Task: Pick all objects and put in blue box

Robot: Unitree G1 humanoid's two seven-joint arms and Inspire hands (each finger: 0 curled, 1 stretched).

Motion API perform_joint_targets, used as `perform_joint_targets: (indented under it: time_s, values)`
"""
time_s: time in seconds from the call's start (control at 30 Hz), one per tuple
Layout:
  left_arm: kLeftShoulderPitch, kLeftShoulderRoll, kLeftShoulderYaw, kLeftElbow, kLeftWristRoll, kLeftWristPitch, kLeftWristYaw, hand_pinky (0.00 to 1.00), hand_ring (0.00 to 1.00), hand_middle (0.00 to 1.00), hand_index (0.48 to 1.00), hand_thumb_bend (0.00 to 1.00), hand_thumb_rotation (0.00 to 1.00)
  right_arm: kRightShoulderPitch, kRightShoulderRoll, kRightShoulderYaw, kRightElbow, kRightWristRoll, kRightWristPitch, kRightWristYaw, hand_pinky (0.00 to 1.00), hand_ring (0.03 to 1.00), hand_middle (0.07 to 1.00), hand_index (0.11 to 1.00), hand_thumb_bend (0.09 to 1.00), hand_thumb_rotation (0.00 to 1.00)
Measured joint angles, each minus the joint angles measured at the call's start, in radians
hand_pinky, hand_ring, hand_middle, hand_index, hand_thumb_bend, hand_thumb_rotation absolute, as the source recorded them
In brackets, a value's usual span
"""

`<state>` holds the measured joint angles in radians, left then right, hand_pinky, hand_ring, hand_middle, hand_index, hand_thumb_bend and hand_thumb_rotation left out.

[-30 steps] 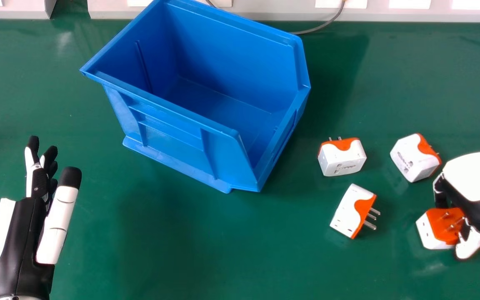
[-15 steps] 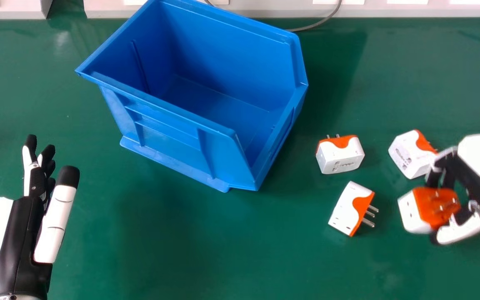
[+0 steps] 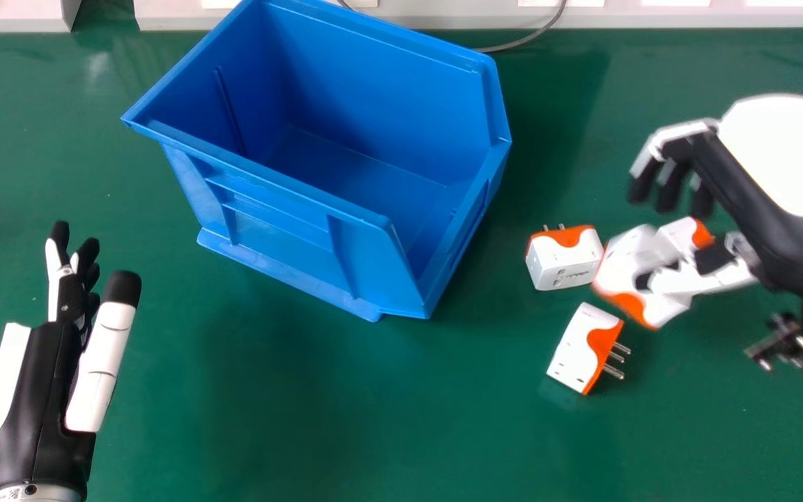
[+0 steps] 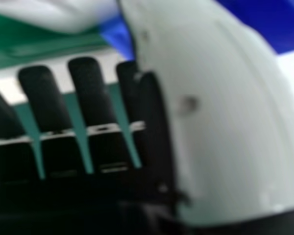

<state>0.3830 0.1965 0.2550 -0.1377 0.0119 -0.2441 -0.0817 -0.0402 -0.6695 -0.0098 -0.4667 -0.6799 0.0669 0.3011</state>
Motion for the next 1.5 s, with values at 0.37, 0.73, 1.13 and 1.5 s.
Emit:
perform_joint_targets:
  time_s: [0.37, 0.73, 1.13, 1.5]
  values:
    - [0.000, -0.012, -0.008, 0.004, 0.018, 0.003, 0.017, 1.00, 1.00, 1.00, 1.000, 0.80, 1.00, -0.342, 0.083, 0.174, 0.297, -0.144, -0.054, -0.070, 0.27, 0.391, 0.489, 0.532, 0.494, 0.00]
    - [0.008, -0.017, -0.008, -0.001, 0.016, 0.004, 0.017, 1.00, 1.00, 1.00, 1.000, 0.81, 1.00, -0.387, 0.113, 0.180, 0.364, -0.146, -0.052, -0.090, 0.29, 0.410, 0.500, 0.540, 0.491, 0.00]
    - [0.007, -0.016, -0.002, -0.003, 0.008, 0.004, 0.009, 1.00, 1.00, 1.00, 1.000, 0.80, 1.00, -0.218, 0.082, 0.083, 0.286, -0.079, -0.060, -0.108, 0.30, 0.430, 0.510, 0.556, 0.489, 0.00]
    - [0.004, -0.016, 0.002, 0.001, 0.008, 0.004, 0.001, 1.00, 1.00, 1.00, 1.000, 0.80, 1.00, -0.119, -0.132, 0.003, 0.261, -0.012, -0.105, 0.063, 0.91, 0.975, 0.982, 0.970, 0.964, 0.27]
